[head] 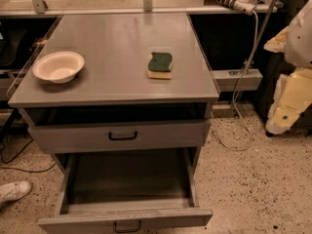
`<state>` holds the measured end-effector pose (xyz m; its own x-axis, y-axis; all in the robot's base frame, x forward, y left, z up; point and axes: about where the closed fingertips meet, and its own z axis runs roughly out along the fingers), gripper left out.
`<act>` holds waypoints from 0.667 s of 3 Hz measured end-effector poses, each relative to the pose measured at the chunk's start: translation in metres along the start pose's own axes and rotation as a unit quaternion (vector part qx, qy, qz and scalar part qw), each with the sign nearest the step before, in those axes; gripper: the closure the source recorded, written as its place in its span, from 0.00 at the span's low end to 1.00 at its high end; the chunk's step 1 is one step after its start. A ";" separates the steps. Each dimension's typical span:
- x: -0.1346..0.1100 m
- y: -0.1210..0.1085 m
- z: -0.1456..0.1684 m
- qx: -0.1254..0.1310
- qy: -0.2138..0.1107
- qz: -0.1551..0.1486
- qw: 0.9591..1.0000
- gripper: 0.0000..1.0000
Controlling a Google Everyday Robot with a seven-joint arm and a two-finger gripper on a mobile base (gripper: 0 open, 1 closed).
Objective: Close middle drawer
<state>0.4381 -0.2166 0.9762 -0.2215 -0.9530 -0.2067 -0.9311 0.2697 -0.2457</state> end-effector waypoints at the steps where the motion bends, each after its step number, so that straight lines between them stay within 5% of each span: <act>1: 0.000 0.000 0.000 0.000 0.000 0.000 1.000 0.00; 2: 0.000 0.000 0.000 0.000 0.000 0.000 1.000 0.18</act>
Offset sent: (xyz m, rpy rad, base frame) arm 0.0000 0.0000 0.0000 0.0000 0.0000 0.0000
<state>0.4382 -0.2166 0.9762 -0.2214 -0.9530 -0.2068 -0.9311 0.2697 -0.2457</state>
